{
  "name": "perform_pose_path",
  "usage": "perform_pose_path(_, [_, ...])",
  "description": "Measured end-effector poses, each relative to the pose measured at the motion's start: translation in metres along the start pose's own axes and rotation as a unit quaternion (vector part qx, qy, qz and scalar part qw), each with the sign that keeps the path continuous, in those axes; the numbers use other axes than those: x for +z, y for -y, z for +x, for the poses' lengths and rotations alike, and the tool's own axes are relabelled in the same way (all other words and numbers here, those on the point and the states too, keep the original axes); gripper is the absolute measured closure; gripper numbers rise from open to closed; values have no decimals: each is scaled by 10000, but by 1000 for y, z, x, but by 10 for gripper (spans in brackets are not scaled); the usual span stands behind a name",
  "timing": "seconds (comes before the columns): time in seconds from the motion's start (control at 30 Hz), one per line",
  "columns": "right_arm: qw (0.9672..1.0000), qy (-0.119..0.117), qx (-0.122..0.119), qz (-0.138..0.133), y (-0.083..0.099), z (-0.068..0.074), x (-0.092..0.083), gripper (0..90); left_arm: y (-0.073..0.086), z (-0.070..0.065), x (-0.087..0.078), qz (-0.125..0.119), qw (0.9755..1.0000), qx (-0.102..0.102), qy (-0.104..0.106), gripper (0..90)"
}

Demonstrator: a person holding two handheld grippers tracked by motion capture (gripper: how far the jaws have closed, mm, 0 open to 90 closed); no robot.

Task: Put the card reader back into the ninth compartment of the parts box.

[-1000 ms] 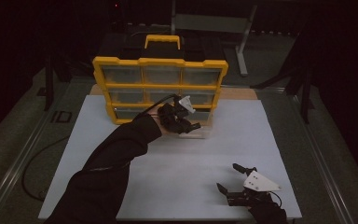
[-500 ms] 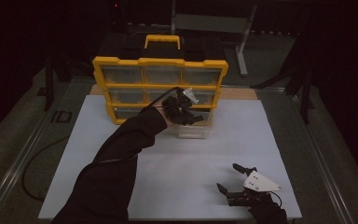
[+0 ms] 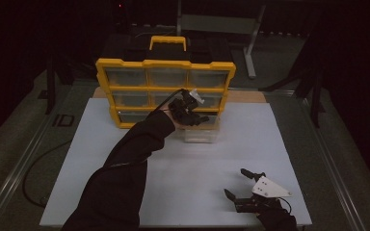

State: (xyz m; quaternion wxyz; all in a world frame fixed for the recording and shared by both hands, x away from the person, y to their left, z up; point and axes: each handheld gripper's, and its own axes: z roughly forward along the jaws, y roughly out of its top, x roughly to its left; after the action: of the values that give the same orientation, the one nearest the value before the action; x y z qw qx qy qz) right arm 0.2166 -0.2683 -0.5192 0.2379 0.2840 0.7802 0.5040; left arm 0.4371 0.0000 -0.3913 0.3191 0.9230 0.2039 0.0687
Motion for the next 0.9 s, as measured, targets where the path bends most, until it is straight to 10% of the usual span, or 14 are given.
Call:
perform_pose_path(0.43, [10000,-17,-16,-31,0,0,0,96,1,6,15,-163,9990,-256,-327,737])
perform_pose_path(0.9, [10000,0,8,-11,-1,0,-1,96,11,-2,4,-265,9992,-280,-102,467])
